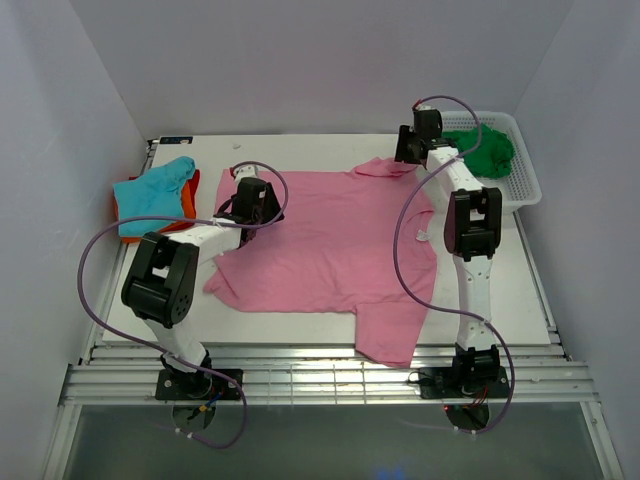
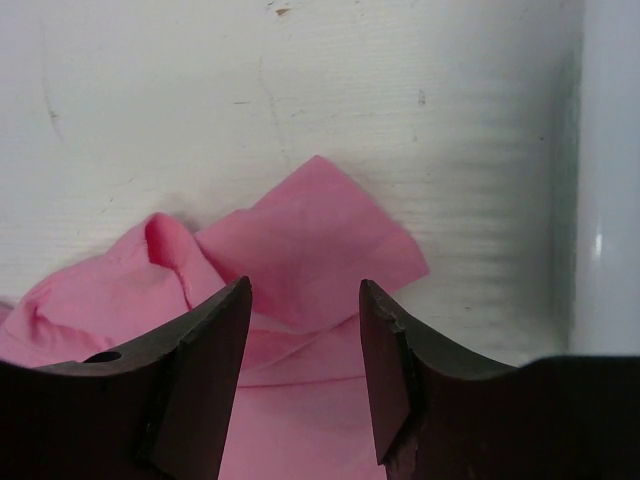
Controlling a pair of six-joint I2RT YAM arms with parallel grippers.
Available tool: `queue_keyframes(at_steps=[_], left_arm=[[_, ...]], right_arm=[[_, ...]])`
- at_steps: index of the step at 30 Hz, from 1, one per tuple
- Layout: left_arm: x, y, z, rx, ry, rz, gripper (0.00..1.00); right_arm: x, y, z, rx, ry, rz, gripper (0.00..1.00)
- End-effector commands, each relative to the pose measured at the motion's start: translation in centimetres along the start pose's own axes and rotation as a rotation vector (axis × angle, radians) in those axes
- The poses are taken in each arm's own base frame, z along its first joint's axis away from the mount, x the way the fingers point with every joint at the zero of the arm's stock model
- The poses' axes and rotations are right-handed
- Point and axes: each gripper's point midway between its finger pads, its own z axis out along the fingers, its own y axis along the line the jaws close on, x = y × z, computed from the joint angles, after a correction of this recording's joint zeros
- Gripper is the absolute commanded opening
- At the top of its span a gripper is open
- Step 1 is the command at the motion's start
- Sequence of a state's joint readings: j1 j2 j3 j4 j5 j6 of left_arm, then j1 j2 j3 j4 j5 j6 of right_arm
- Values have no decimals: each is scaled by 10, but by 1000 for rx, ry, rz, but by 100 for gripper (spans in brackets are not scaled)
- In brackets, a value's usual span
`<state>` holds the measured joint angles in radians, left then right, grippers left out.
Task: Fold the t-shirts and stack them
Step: Flatten the tshirt out
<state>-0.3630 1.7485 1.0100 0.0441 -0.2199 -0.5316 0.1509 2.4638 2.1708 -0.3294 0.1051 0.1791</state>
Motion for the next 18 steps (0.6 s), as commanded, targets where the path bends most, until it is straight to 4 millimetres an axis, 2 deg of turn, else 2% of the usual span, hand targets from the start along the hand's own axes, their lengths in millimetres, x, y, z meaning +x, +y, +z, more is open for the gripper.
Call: queue_keyframes(at_steps=[1,7,18], left_arm=[[-14,-11,-1,32,-24,-9,70],[-13,-10,-2,29,-22,-10,70],[-12,-4,-7,9,-25,-1,70]], right_arm=[[16,17,4,-92,47,-20,54],[29,30,7,-174,78,-40,54],[46,37,16,-234,116,-65,54]])
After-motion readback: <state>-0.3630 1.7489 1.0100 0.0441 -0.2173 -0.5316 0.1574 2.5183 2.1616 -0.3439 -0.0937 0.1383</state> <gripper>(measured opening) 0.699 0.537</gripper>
